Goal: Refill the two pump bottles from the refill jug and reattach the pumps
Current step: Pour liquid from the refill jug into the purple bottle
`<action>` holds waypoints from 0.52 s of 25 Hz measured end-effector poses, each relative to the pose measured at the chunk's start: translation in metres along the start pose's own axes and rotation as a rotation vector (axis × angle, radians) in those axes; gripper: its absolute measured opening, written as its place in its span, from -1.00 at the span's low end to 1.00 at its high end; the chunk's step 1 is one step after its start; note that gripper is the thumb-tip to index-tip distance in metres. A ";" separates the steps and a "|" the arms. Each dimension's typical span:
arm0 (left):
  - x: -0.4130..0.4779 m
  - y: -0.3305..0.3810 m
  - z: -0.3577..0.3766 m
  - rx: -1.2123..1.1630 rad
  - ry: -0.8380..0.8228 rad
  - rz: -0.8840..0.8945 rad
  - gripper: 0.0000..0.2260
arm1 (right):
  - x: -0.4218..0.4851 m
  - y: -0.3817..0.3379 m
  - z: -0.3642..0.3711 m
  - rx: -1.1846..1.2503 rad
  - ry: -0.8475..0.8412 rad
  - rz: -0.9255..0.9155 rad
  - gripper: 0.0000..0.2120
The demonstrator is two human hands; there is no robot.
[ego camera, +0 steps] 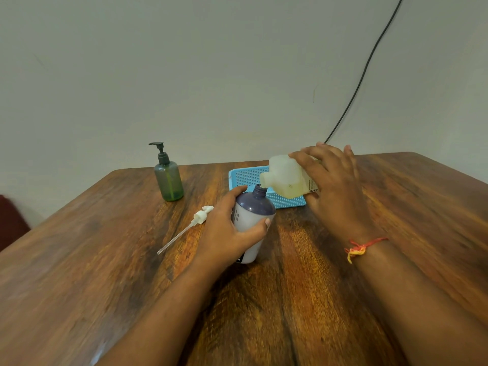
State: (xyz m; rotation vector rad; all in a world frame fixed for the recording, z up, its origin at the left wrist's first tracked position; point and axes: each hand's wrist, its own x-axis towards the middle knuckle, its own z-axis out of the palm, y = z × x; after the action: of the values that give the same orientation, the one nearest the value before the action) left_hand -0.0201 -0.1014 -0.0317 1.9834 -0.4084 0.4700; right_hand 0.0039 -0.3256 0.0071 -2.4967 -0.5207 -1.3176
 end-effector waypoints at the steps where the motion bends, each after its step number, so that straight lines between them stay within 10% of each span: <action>1: 0.000 0.000 0.000 0.002 -0.001 0.000 -0.32 | 0.000 0.000 0.000 -0.001 -0.001 0.000 -0.25; 13: 0.001 -0.001 0.000 -0.012 0.000 0.009 -0.30 | 0.001 0.001 0.001 -0.017 0.003 -0.001 -0.22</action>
State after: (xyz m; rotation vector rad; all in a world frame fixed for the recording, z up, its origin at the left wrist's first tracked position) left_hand -0.0190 -0.1009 -0.0324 1.9704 -0.4196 0.4729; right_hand 0.0051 -0.3257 0.0070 -2.5082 -0.5118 -1.3316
